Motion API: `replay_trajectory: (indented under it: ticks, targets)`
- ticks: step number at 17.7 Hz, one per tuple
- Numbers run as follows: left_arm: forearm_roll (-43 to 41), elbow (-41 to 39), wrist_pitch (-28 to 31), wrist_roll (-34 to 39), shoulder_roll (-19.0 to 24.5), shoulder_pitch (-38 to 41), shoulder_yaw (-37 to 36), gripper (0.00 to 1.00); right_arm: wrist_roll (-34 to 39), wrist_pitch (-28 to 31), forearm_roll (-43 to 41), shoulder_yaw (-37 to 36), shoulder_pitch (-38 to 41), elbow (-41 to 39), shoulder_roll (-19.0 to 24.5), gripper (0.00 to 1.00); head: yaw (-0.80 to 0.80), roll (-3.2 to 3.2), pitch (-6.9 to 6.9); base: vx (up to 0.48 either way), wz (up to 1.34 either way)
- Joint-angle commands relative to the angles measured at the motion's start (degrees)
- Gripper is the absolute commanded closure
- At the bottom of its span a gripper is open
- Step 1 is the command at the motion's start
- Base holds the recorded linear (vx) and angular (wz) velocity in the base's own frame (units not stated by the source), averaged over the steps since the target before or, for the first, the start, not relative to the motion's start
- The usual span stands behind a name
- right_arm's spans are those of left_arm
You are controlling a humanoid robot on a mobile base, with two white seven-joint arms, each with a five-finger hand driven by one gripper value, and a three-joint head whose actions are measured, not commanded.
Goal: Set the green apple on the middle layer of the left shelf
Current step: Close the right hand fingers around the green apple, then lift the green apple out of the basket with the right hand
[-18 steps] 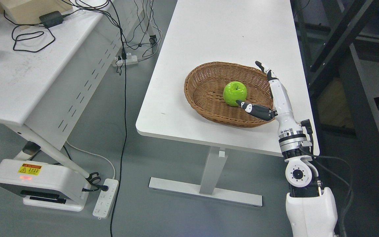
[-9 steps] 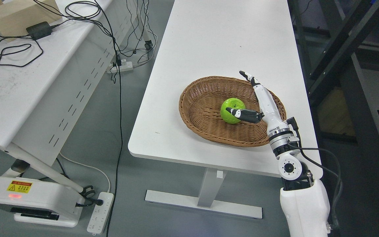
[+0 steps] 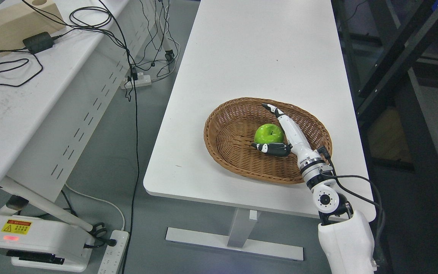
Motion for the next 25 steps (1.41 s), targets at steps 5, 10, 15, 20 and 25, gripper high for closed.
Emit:
replay_trajectory:
  ticks: [5,10,15,20,25]
  targets:
    - [0.01,0.00,-0.04,0.00,1.00,0.00,0.02,0.00,0.62,-0.57,-0.08,1.78,0.66,2.89,-1.97,0.12,0.00,0.00,0.00,0.016,0.00]
    - [0.01,0.00,-0.04,0.00,1.00,0.00,0.02,0.00,0.45,0.31,-0.34,0.99,0.74,2.72,-1.62,0.39,0.00,0.00,0.00,0.000,0.00]
    - [0.00,0.00,-0.13,0.00,1.00,0.00,0.02,0.00,0.36,0.75,-0.96,-2.34,0.74,1.67,-1.01,0.93,0.00,0.00,0.00,0.000,0.00]
    - [0.01,0.00,-0.04,0.00,1.00,0.00,0.01,0.00,0.36,-1.88,-7.18,-5.77,3.28,-7.27,-0.92,0.96,0.00,0.00,0.00,0.000,0.00]
    - [0.01,0.00,-0.04,0.00,1.00,0.00,0.02,0.00,-10.60,-5.20,-8.43,-8.41,9.52,-13.80,-0.92,1.00,0.00,0.00,0.00,0.000,0.00]
